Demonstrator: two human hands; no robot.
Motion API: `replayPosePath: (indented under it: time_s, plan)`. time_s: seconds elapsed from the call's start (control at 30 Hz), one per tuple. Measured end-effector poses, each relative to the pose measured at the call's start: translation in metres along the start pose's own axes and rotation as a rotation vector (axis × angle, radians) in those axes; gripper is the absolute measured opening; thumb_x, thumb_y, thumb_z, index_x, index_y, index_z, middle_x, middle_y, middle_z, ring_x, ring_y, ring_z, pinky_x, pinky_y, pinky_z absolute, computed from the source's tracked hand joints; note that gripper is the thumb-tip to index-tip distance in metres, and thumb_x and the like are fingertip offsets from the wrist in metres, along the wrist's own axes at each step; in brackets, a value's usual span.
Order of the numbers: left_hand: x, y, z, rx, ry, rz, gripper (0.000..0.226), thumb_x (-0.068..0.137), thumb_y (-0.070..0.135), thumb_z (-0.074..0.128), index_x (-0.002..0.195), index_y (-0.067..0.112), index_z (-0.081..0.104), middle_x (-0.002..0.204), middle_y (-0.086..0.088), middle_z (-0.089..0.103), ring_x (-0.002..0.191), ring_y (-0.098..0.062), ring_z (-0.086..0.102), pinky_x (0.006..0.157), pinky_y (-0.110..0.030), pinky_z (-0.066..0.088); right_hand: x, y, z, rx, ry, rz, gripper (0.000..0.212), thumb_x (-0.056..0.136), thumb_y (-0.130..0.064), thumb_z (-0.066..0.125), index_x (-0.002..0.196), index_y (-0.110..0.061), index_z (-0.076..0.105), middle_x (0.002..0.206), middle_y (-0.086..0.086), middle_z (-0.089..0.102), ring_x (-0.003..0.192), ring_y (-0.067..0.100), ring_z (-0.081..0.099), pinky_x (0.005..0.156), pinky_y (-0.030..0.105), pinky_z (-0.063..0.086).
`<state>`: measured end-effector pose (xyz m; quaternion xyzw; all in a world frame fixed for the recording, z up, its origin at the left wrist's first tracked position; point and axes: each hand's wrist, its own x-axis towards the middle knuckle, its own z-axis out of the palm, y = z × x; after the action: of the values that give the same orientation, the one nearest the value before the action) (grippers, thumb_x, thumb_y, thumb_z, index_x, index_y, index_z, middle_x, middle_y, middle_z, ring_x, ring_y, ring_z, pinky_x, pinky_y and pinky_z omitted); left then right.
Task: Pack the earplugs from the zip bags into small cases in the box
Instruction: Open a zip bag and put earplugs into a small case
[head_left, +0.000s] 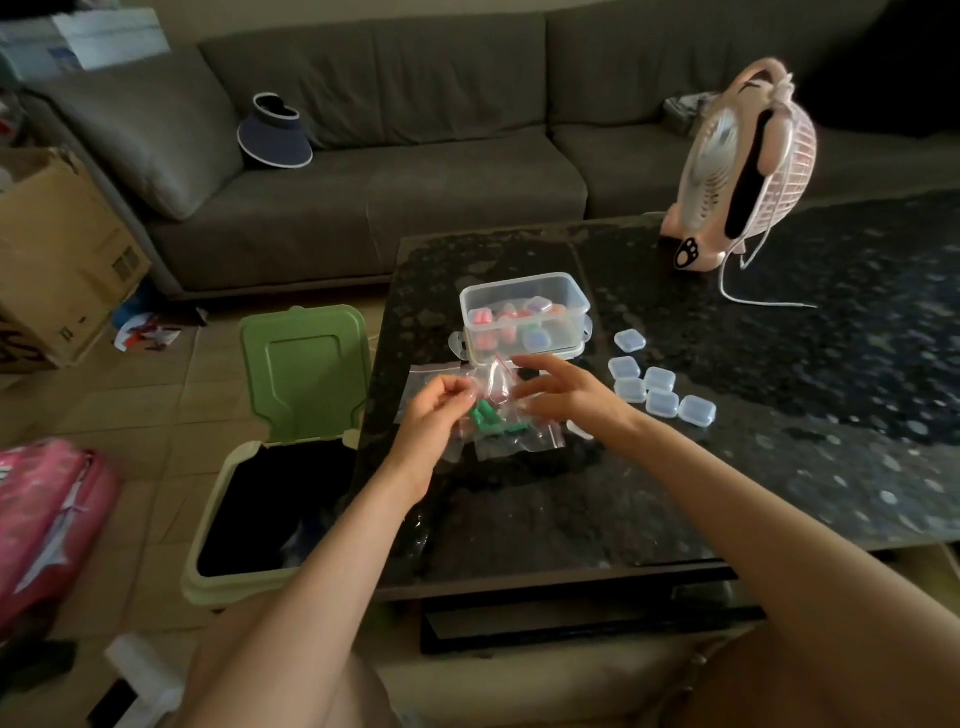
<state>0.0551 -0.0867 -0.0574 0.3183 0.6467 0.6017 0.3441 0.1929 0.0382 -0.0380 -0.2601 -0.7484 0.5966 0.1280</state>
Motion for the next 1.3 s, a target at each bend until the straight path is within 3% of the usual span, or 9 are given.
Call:
replayPosePath:
  time_s: [0.1,0.2,0.37,0.47,0.57,0.7,0.9,1.13,1.3]
  plan:
    - [0.000,0.002,-0.001,-0.185,-0.005,-0.061,0.010,0.094,0.014,0.052,0.093,0.014,0.061,0.108,-0.011,0.067,0.101,-0.023,0.064,0.088,-0.039,0.052,-0.002,-0.003,0.002,0.088,0.064,0.113,0.036,0.090,-0.014,0.061,0.125,-0.009,0.053,0.096,0.007,0.065,0.078,0.013,0.064,0.066,0.022,0.055]
    - [-0.001,0.002,0.000,-0.240,-0.016,-0.062,0.010,0.094,0.009,0.049,0.093,0.013,0.058,0.106,-0.010,0.070,0.104,-0.024,0.064,0.089,-0.041,0.051,-0.004,0.002,-0.004,0.217,0.013,0.240,0.035,0.089,-0.029,0.062,0.118,-0.010,0.057,0.106,0.011,0.066,0.089,0.022,0.067,0.065,0.027,0.056]
    - [-0.005,0.005,0.002,-0.185,-0.050,-0.032,0.020,0.090,-0.003,0.047,0.095,0.013,0.057,0.107,-0.010,0.069,0.102,-0.023,0.065,0.078,-0.032,0.051,-0.011,0.003,-0.009,0.244,0.004,0.186,0.010,0.087,-0.014,0.065,0.089,-0.005,0.065,0.074,0.008,0.066,0.062,0.015,0.064,0.053,0.021,0.051]
    - [-0.004,0.005,0.004,-0.054,-0.122,-0.067,0.021,0.078,0.017,0.055,0.097,0.021,0.064,0.110,-0.008,0.066,0.094,-0.016,0.064,0.076,-0.028,0.048,-0.014,0.002,-0.013,0.012,0.119,0.107,0.005,0.085,-0.008,0.067,0.081,-0.006,0.065,0.068,0.010,0.063,0.048,0.011,0.055,0.045,0.017,0.046]
    - [-0.005,0.006,0.010,0.060,-0.224,-0.115,0.029,0.076,0.040,0.068,0.098,0.021,0.066,0.110,-0.007,0.067,0.099,-0.024,0.065,0.088,-0.038,0.053,-0.019,0.005,-0.013,-0.255,0.059,0.024,0.005,0.086,-0.004,0.065,0.085,-0.009,0.067,0.063,0.006,0.063,0.039,0.007,0.054,0.039,0.015,0.040]
    - [-0.008,0.008,0.020,0.084,-0.253,-0.171,0.031,0.082,0.015,0.069,0.108,0.003,0.056,0.096,-0.010,0.072,0.078,-0.025,0.071,0.067,-0.029,0.058,-0.021,0.012,-0.016,-0.358,0.005,-0.005,0.018,0.084,0.004,0.063,0.090,-0.011,0.073,0.048,-0.011,0.058,0.041,0.000,0.050,0.044,0.014,0.039]
    - [-0.007,0.010,0.027,0.187,-0.315,-0.162,0.027,0.082,0.004,0.068,0.107,0.004,0.056,0.094,-0.016,0.072,0.077,-0.024,0.072,0.068,-0.028,0.059,-0.022,0.012,-0.021,-0.360,0.078,-0.058,0.028,0.070,0.000,0.079,0.073,-0.024,0.064,0.076,-0.005,0.068,0.071,0.008,0.064,0.072,0.022,0.054]
    - [-0.006,0.010,0.027,0.237,-0.350,-0.134,0.028,0.079,0.000,0.071,0.101,0.012,0.058,0.092,-0.013,0.071,0.083,-0.021,0.071,0.073,-0.031,0.058,-0.018,0.011,-0.017,-0.410,0.047,-0.073,0.025,0.069,0.001,0.079,0.074,-0.019,0.065,0.077,-0.001,0.069,0.072,0.010,0.066,0.076,0.025,0.056]
    - [-0.007,0.007,0.028,0.258,-0.324,-0.180,0.033,0.074,-0.013,0.069,0.097,0.008,0.056,0.076,-0.011,0.068,0.068,-0.017,0.069,0.068,-0.031,0.059,-0.020,0.007,-0.008,-0.463,-0.012,-0.141,0.024,0.068,-0.001,0.079,0.079,-0.018,0.067,0.080,0.000,0.068,0.071,0.006,0.060,0.070,0.020,0.051]
